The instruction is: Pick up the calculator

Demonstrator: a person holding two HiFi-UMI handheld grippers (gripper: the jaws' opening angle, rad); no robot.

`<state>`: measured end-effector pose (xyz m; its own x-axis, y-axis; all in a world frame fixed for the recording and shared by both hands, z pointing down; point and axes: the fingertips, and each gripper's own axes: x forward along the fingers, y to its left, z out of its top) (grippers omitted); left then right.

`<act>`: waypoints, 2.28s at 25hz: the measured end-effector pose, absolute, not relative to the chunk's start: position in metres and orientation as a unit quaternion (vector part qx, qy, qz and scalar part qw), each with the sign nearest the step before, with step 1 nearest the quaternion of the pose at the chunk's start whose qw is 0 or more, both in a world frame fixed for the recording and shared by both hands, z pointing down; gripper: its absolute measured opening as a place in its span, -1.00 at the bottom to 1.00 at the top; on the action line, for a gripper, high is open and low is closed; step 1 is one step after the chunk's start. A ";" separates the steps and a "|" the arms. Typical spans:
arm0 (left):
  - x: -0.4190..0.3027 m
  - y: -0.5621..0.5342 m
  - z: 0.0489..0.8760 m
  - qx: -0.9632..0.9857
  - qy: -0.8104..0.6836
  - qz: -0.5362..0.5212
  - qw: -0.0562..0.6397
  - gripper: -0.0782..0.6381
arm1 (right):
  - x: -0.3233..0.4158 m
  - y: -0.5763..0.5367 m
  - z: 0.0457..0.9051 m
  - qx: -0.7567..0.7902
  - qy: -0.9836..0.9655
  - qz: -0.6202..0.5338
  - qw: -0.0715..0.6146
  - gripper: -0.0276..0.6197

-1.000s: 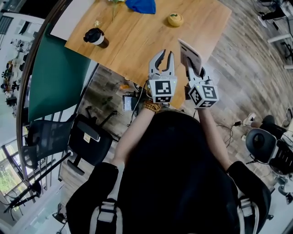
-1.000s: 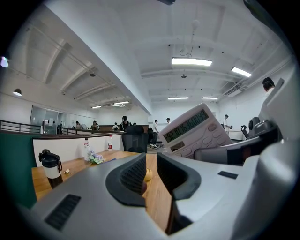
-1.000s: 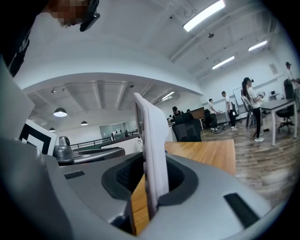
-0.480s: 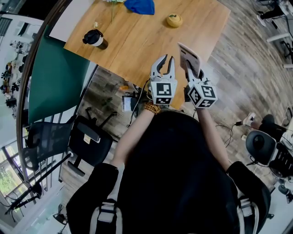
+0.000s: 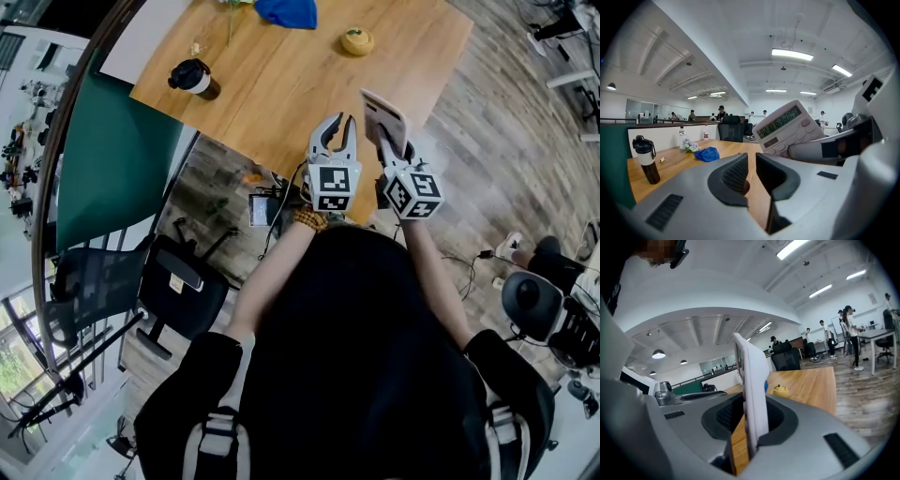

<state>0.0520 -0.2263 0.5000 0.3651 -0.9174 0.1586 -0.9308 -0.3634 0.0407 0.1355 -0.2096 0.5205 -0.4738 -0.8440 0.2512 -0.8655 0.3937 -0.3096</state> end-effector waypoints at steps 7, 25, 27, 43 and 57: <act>0.054 -0.227 0.505 0.824 -0.559 0.061 0.065 -0.61 | 0.137 -0.210 0.525 0.513 -0.832 0.208 0.032 -0.64; 0.056 -0.233 0.506 0.820 -0.563 0.082 0.062 -0.64 | 0.137 -0.210 0.520 0.512 -0.834 0.202 0.037 -0.64; 0.054 -0.233 0.507 0.819 -0.564 0.082 0.064 -0.64 | 0.137 -0.209 0.519 0.512 -0.834 0.201 0.037 -0.64; 0.054 -0.230 0.511 0.819 -0.563 0.082 0.074 -0.64 | 0.141 -0.204 0.522 0.516 -0.831 0.204 0.039 -0.64; 0.056 -0.223 0.516 0.820 -0.561 0.084 0.079 -0.64 | 0.143 -0.196 0.526 0.516 -0.830 0.208 0.044 -0.64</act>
